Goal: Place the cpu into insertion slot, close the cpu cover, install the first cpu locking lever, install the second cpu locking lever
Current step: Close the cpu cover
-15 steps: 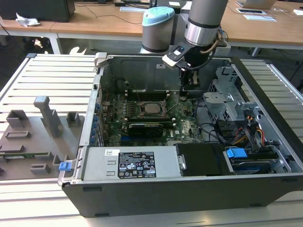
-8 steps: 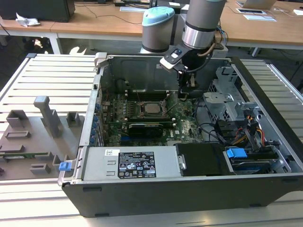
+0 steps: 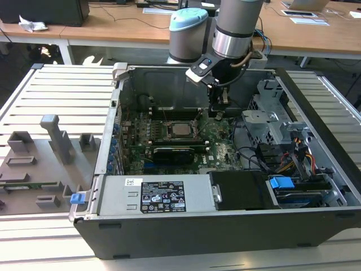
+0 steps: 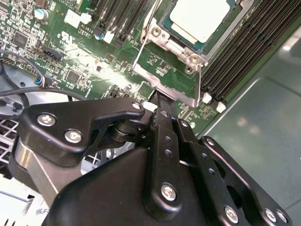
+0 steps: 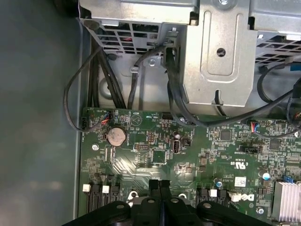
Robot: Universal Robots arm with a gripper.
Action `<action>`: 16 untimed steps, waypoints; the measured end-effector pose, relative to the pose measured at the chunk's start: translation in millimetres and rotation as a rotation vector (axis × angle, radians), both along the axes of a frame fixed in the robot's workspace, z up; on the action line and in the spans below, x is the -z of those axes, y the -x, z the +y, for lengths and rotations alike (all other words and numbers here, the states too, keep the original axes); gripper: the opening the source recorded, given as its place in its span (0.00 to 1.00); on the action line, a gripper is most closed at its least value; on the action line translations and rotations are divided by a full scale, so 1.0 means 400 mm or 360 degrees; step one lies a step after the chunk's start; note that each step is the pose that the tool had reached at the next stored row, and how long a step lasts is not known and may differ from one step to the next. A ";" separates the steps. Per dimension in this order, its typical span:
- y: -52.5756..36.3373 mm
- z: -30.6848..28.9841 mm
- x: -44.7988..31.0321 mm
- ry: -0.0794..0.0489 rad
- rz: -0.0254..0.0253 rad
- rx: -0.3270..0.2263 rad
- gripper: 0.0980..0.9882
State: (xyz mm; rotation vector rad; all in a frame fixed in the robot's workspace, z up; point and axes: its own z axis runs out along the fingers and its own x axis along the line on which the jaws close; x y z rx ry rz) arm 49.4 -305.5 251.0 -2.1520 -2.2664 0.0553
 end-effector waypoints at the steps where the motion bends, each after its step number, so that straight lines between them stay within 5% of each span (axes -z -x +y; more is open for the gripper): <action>1: 0.002 0.000 0.000 0.0000 0.00001 0.0000 0.01; 16: 0.034 0.000 0.000 0.0000 0.00001 0.0000 0.01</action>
